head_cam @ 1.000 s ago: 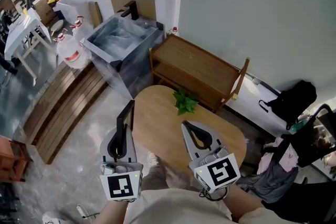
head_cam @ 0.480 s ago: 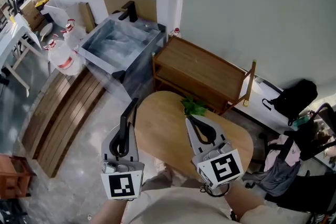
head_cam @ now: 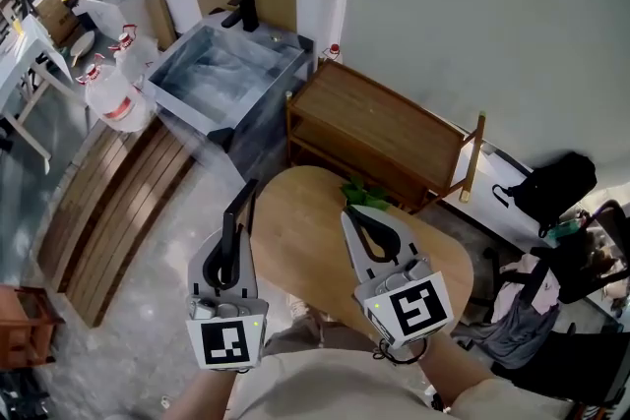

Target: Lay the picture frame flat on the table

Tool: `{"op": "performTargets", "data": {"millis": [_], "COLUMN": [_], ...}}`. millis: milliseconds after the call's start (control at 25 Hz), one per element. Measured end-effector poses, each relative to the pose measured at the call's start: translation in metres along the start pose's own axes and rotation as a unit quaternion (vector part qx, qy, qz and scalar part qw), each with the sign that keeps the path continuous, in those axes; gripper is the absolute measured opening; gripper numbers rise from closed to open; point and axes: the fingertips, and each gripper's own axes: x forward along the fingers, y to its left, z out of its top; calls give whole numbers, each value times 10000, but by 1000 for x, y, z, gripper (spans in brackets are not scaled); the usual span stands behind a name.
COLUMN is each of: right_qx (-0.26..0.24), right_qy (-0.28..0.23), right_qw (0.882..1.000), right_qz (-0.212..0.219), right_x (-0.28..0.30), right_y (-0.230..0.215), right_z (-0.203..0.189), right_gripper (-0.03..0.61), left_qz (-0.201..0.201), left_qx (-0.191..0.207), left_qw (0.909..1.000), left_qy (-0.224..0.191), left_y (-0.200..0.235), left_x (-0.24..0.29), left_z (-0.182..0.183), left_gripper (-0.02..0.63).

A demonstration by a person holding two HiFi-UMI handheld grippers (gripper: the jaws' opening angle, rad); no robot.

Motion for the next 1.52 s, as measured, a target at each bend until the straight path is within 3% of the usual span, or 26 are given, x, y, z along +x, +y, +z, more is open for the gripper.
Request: {"op": "performTargets", "data": {"millis": [360, 640, 920, 1280, 1520], "right_qx": [71, 104, 150, 435, 666], "right_qy": [70, 274, 587, 1159, 1556], "right_qw": [9998, 9991, 9968, 9905, 9828], "right_qz": [146, 313, 524, 603, 737], "right_x": [9, 43, 90, 144, 167], "right_y": [-14, -20, -16, -16, -1], "right_z": [-11, -38, -84, -170, -232], "right_gripper": [-5, -5, -4, -4, -4], "left_qz": [-19, -97, -61, 30, 9], "left_qx": [-115, -210, -660, -1292, -1492], "left_qw": [9996, 9981, 9923, 9787, 9697], "left_qy": [257, 576, 1041, 1595, 1933], "left_y": [-10, -5, 12, 25, 24], "left_x": [17, 56, 97, 137, 154], "left_z": [-15, -55, -125, -221, -286], "left_gripper": [26, 26, 26, 26, 26]}}
